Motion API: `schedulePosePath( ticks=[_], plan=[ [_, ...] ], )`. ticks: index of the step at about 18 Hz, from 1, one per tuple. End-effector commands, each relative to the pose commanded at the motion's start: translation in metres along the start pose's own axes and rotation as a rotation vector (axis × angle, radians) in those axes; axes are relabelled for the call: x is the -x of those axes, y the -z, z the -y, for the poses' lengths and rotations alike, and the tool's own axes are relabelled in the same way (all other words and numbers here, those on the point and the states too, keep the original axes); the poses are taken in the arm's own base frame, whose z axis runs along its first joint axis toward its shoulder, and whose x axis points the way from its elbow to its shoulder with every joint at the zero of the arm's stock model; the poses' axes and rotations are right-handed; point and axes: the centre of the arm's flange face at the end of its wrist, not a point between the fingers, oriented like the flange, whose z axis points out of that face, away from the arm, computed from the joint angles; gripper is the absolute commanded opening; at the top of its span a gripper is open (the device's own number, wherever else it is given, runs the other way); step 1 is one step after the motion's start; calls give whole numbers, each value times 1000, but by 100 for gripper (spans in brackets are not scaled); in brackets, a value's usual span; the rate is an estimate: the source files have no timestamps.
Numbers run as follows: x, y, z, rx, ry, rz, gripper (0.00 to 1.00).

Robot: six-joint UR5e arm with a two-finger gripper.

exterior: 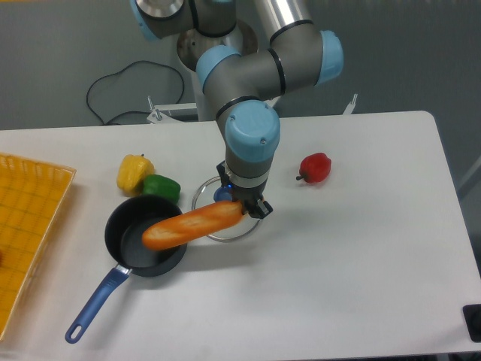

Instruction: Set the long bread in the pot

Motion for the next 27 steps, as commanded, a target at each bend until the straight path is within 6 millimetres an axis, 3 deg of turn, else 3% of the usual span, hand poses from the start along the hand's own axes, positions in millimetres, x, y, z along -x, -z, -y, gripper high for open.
schedulePosePath(
  ticks=[4,10,15,21,27],
  plan=[
    [-8,-5,13,4,13,-3,35],
    [-11,-9,16,7,10,-10,37],
    [-27,-12,36,12,21,-9,38],
    [-35,-29,53,36,20,-27,41],
    [-38,-32,56,52,14,-24,43]
  ],
)
